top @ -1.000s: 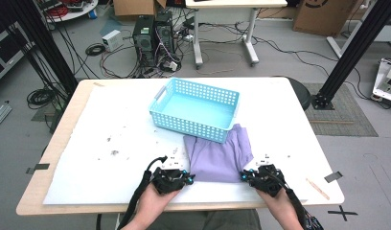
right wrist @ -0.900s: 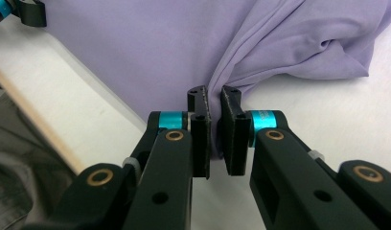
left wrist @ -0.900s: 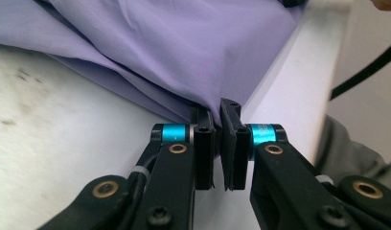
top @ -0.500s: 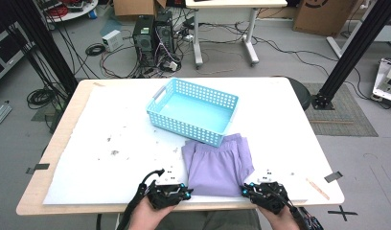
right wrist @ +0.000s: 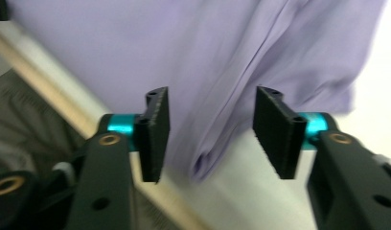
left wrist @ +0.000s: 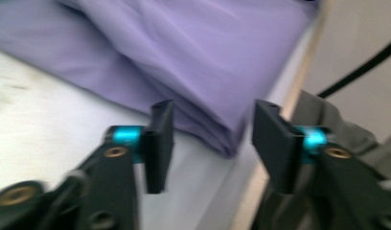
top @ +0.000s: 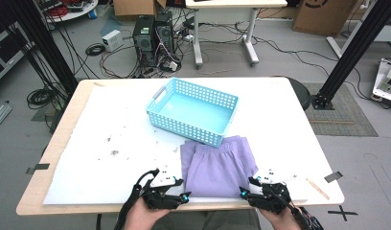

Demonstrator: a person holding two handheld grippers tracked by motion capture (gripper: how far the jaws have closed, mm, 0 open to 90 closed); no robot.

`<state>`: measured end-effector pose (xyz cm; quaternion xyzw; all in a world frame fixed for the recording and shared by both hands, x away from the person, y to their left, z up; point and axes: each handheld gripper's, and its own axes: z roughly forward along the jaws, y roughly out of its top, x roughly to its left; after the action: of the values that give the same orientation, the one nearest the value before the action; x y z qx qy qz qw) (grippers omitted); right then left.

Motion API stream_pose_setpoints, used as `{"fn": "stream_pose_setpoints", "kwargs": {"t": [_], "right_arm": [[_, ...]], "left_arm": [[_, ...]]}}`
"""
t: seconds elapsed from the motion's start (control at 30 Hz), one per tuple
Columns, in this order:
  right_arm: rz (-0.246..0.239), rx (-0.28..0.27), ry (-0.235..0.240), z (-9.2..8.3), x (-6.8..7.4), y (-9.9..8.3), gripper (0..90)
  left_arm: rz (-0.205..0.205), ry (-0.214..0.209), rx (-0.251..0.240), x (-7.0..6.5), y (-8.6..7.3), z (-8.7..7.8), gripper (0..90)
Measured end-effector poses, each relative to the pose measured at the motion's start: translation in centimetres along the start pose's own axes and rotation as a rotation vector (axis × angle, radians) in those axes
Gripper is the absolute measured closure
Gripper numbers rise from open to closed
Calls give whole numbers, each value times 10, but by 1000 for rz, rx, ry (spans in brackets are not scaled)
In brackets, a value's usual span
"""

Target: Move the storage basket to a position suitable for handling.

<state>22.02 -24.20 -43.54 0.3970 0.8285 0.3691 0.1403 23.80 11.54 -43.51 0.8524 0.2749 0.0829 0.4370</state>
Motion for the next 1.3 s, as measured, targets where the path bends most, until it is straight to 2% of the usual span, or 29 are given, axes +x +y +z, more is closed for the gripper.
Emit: {"fn": "stream_pose_setpoints", "kwargs": {"t": [0.03, 0.13, 0.17, 0.2, 0.23, 0.27, 0.3, 0.4, 0.43, 0.47, 0.5, 0.53, 0.63, 0.67, 0.7, 0.77, 0.8, 0.83, 0.9, 0.93, 0.97, 1.0, 1.03, 1.1, 1.17, 1.2, 1.23, 1.27, 1.3], "right_arm": [[-10, -30, -19, -2, -3, 9, 420], [-14, -62, -29, -2, -7, 23, 389], [-14, -62, -29, -2, -7, 23, 389], [-20, -86, -38, 3, -11, 37, 369], [-26, -95, -39, 5, -12, 42, 366], [-28, -102, -42, 9, -15, 49, 350], [-24, -110, -45, 13, -16, 56, 333], [-19, -118, -50, 28, -22, 76, 309], [-18, -117, -54, 34, -24, 82, 304], [-18, -117, -54, 34, -24, 82, 304], [-15, -113, -63, 47, -28, 94, 289], [-15, -113, -63, 47, -28, 94, 289], [7, -108, -72, 66, -34, 108, 259], [7, -108, -72, 66, -34, 108, 259], [20, -103, -73, 72, -36, 112, 246], [20, -104, -77, 76, -36, 114, 246], [23, -102, -77, 79, -36, 115, 246], [27, -98, -74, 81, -36, 116, 246], [38, -93, -76, 84, -36, 119, 246], [38, -93, -76, 84, -36, 119, 246], [41, -97, -78, 86, -37, 121, 247], [41, -97, -78, 86, -37, 121, 247], [54, -88, -70, 89, -39, 122, 247], [51, -85, -58, 90, -40, 123, 253], [46, -84, -36, 90, -41, 123, 308], [46, -84, -36, 90, -41, 123, 308], [41, -90, -2, 90, -43, 123, 357], [36, -88, 9, 89, -44, 123, 388], [25, -88, 15, 89, -44, 123, 421]], "left_arm": [[4, 22, -12, 7, 4, -4, 371], [-19, 61, -51, 23, 11, -10, 316], [-19, 61, -51, 23, 11, -10, 298], [-46, 82, -80, 36, 17, -14, 288], [-46, 82, -80, 36, 17, -14, 276], [-50, 112, -99, 52, 22, -18, 265], [-57, 135, -115, 60, 24, -20, 265], [-123, 172, -161, 88, 28, -22, 268], [-123, 172, -161, 88, 28, -22, 268], [-145, 199, -167, 97, 29, -23, 268], [-184, 234, -181, 116, 30, -23, 268], [-184, 234, -181, 116, 30, -23, 268], [-237, 310, -196, 150, 29, -23, 261], [-237, 310, -196, 150, 29, -23, 256], [-261, 313, -212, 166, 28, -21, 238], [-267, 292, -243, 179, 26, -19, 233], [-267, 292, -243, 179, 26, -19, 233], [-281, 265, -273, 189, 24, -15, 233], [-281, 264, -289, 194, 24, -12, 232], [-265, 260, -288, 197, 26, -11, 232], [-240, 278, -304, 201, 27, -9, 232], [-240, 278, -304, 201, 27, -9, 229], [-226, 283, -328, 206, 25, -6, 229], [-224, 284, -327, 208, 23, -4, 229], [-226, 236, -317, 215, 20, 2, 229], [-226, 236, -317, 215, 20, 2, 232], [-225, 208, -289, 218, 22, 5, 240], [-215, 198, -262, 218, 27, 8, 245], [-203, 212, -260, 217, 30, 9, 245]]}}
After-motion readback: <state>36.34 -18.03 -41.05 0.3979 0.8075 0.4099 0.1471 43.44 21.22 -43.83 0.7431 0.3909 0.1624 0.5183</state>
